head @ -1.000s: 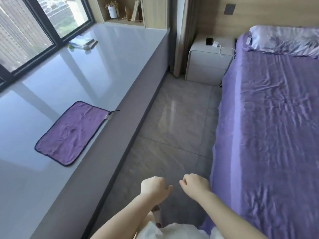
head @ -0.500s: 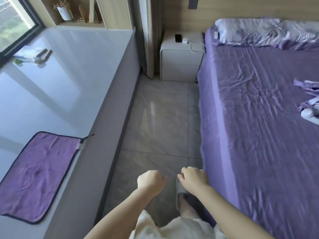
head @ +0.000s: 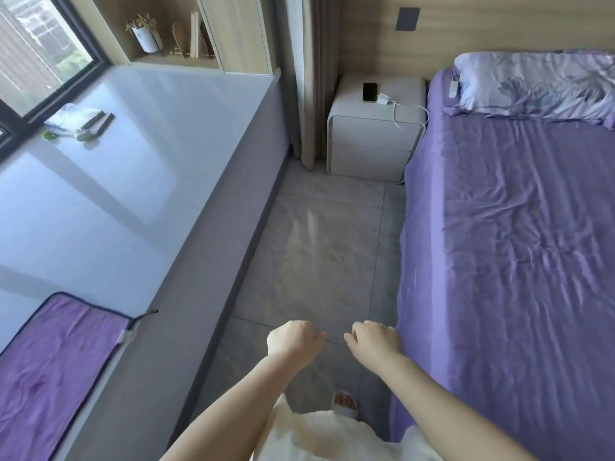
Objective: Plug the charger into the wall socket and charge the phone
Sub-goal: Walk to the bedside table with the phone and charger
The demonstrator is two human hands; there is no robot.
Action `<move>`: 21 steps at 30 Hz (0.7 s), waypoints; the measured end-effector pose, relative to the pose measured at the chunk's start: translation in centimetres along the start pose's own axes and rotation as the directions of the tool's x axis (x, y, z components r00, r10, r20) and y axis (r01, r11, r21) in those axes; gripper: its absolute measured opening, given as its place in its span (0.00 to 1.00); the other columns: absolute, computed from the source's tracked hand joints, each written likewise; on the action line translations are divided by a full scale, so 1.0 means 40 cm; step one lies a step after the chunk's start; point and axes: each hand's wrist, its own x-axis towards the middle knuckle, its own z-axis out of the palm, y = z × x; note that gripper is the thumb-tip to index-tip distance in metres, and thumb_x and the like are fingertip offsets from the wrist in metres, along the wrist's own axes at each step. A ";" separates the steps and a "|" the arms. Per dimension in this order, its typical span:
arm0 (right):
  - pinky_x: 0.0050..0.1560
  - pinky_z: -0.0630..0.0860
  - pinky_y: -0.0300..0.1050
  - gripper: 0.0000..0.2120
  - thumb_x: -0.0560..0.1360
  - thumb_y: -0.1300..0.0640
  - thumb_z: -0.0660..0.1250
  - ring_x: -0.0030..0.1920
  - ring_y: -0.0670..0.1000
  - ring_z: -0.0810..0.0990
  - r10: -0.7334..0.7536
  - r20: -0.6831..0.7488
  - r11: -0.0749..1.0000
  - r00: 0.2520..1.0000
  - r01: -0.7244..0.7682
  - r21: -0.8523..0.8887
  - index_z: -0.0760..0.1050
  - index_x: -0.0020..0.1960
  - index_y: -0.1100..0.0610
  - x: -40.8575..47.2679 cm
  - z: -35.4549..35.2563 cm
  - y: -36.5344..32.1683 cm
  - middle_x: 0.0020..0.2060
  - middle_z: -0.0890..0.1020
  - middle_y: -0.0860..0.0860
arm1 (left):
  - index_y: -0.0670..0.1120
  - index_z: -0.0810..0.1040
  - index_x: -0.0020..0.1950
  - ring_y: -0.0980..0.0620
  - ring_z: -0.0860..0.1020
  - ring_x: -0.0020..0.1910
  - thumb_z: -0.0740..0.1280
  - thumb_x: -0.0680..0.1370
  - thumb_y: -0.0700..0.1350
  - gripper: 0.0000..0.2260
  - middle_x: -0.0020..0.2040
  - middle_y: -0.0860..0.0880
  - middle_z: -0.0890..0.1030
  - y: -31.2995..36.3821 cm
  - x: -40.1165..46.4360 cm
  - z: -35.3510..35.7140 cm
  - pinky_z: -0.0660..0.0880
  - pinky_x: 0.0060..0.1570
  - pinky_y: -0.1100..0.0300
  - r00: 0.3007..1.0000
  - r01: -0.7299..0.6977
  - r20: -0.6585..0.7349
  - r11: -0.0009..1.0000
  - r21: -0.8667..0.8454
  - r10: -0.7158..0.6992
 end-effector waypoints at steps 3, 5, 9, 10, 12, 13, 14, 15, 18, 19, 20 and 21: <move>0.55 0.70 0.49 0.19 0.80 0.48 0.52 0.56 0.59 0.78 0.003 -0.002 1.000 1.000 -0.003 0.005 0.75 0.56 0.58 0.055 -0.051 0.032 0.56 0.80 0.55 | 0.48 0.74 0.36 0.45 0.81 0.45 0.56 0.73 0.58 0.17 0.44 0.49 0.83 0.035 0.059 -0.044 0.69 0.37 0.59 1.000 0.010 -0.005 1.000 0.008 -0.010; 0.56 0.71 0.49 0.18 0.80 0.48 0.52 0.56 0.59 0.78 0.016 -0.005 1.000 1.000 -0.016 0.009 0.74 0.56 0.58 0.090 -0.082 0.047 0.56 0.80 0.55 | 0.49 0.76 0.38 0.46 0.81 0.46 0.56 0.73 0.59 0.17 0.45 0.49 0.83 0.054 0.099 -0.073 0.68 0.37 0.59 1.000 -0.002 -0.008 1.000 0.027 0.002; 0.56 0.71 0.50 0.18 0.79 0.47 0.53 0.57 0.59 0.78 0.049 -0.019 0.998 0.999 -0.049 0.028 0.73 0.56 0.58 0.169 -0.135 0.066 0.56 0.80 0.56 | 0.50 0.76 0.38 0.46 0.81 0.46 0.55 0.73 0.58 0.16 0.45 0.50 0.84 0.086 0.197 -0.122 0.68 0.37 0.59 0.999 -0.036 -0.001 0.998 0.052 0.036; 0.56 0.71 0.50 0.18 0.79 0.47 0.53 0.57 0.59 0.78 0.061 -0.023 0.997 0.998 -0.060 0.038 0.73 0.56 0.58 0.192 -0.149 0.069 0.56 0.80 0.56 | 0.49 0.77 0.39 0.46 0.81 0.46 0.55 0.73 0.58 0.17 0.45 0.50 0.84 0.095 0.226 -0.134 0.69 0.37 0.59 0.999 -0.045 0.004 0.997 0.061 0.045; 0.55 0.71 0.50 0.18 0.79 0.47 0.52 0.56 0.59 0.78 0.085 -0.037 0.995 0.996 -0.083 0.059 0.73 0.56 0.58 0.244 -0.182 0.074 0.56 0.80 0.56 | 0.48 0.79 0.42 0.46 0.81 0.45 0.55 0.73 0.58 0.18 0.44 0.50 0.84 0.112 0.288 -0.165 0.69 0.38 0.59 0.998 -0.068 0.014 0.995 0.079 0.067; 0.54 0.71 0.49 0.18 0.79 0.47 0.52 0.55 0.59 0.78 0.098 -0.045 0.993 0.994 -0.095 0.067 0.73 0.56 0.58 0.272 -0.200 0.075 0.55 0.80 0.56 | 0.48 0.80 0.42 0.46 0.81 0.44 0.55 0.72 0.58 0.18 0.44 0.50 0.84 0.120 0.320 -0.185 0.69 0.37 0.59 0.997 -0.083 0.017 0.993 0.085 0.082; 0.53 0.71 0.49 0.18 0.79 0.47 0.52 0.55 0.59 0.78 0.112 -0.056 0.991 0.992 -0.107 0.076 0.73 0.56 0.58 0.300 -0.220 0.076 0.55 0.80 0.56 | 0.48 0.80 0.41 0.46 0.80 0.44 0.55 0.72 0.56 0.17 0.43 0.50 0.84 0.129 0.354 -0.208 0.69 0.36 0.59 0.995 -0.099 0.019 0.991 0.089 0.098; 0.52 0.71 0.48 0.18 0.79 0.47 0.52 0.54 0.58 0.78 0.126 -0.068 0.989 0.990 -0.120 0.083 0.73 0.55 0.58 0.330 -0.242 0.076 0.54 0.80 0.55 | 0.48 0.79 0.39 0.46 0.80 0.43 0.55 0.71 0.54 0.16 0.42 0.50 0.84 0.136 0.388 -0.234 0.68 0.34 0.60 0.993 -0.114 0.021 0.989 0.090 0.112; 0.48 0.71 0.47 0.17 0.79 0.47 0.53 0.52 0.59 0.79 0.162 -0.086 0.983 0.983 -0.154 0.099 0.73 0.55 0.58 0.416 -0.314 0.069 0.54 0.80 0.55 | 0.46 0.73 0.32 0.47 0.80 0.39 0.54 0.70 0.50 0.13 0.38 0.50 0.82 0.154 0.486 -0.321 0.64 0.29 0.61 0.989 -0.145 0.032 0.986 0.086 0.143; 0.47 0.70 0.46 0.17 0.79 0.47 0.53 0.52 0.59 0.79 0.176 -0.089 0.980 0.980 -0.166 0.110 0.73 0.55 0.58 0.443 -0.338 0.065 0.54 0.80 0.55 | 0.46 0.74 0.33 0.47 0.80 0.39 0.54 0.71 0.50 0.13 0.39 0.50 0.83 0.158 0.517 -0.349 0.64 0.29 0.61 0.987 -0.161 0.036 0.982 0.100 0.158; 0.46 0.69 0.46 0.17 0.79 0.47 0.53 0.52 0.59 0.79 0.193 -0.094 0.975 0.977 -0.180 0.127 0.73 0.55 0.58 0.471 -0.362 0.061 0.54 0.79 0.55 | 0.46 0.77 0.36 0.46 0.81 0.41 0.55 0.71 0.51 0.14 0.41 0.49 0.84 0.161 0.547 -0.374 0.66 0.30 0.61 0.983 -0.184 0.041 0.975 0.126 0.180; 0.46 0.69 0.45 0.17 0.79 0.47 0.53 0.52 0.59 0.79 0.213 -0.103 0.970 0.972 -0.197 0.145 0.73 0.55 0.58 0.499 -0.386 0.059 0.54 0.79 0.55 | 0.47 0.78 0.38 0.46 0.81 0.42 0.55 0.72 0.52 0.15 0.42 0.49 0.84 0.164 0.578 -0.397 0.67 0.32 0.60 0.978 -0.208 0.046 0.967 0.148 0.204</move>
